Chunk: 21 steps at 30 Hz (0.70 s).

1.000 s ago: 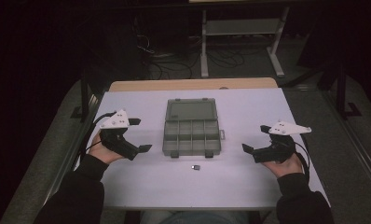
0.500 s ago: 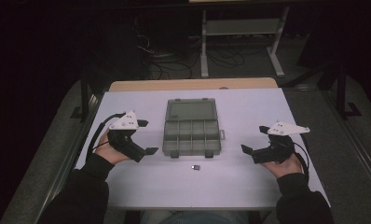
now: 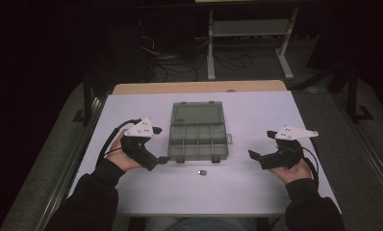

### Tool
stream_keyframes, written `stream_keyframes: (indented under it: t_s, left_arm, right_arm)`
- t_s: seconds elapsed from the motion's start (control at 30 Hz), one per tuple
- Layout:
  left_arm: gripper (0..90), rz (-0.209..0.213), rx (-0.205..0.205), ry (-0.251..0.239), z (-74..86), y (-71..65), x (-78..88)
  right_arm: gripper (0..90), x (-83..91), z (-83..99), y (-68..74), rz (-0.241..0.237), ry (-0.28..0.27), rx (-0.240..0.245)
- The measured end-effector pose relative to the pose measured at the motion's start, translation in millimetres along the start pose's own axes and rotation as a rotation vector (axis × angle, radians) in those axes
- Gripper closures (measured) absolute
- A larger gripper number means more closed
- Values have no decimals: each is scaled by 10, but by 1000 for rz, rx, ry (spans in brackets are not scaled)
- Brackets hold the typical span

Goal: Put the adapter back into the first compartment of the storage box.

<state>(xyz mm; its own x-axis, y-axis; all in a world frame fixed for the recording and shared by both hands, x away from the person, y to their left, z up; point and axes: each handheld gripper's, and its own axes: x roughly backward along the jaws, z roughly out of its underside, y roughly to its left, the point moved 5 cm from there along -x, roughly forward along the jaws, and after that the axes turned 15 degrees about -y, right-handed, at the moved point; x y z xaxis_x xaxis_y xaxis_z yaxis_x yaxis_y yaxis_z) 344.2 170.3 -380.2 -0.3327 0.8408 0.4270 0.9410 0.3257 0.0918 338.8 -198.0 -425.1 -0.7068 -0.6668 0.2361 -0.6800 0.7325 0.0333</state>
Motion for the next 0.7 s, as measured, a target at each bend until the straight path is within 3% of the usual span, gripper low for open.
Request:
stream_keyframes:
  t_s: [0.7]
  left_arm:
    - [0, 70, -36, 30, -47, -169, -216]
  right_arm:
    - [0, -16, 11, 24, -13, 15, 5]
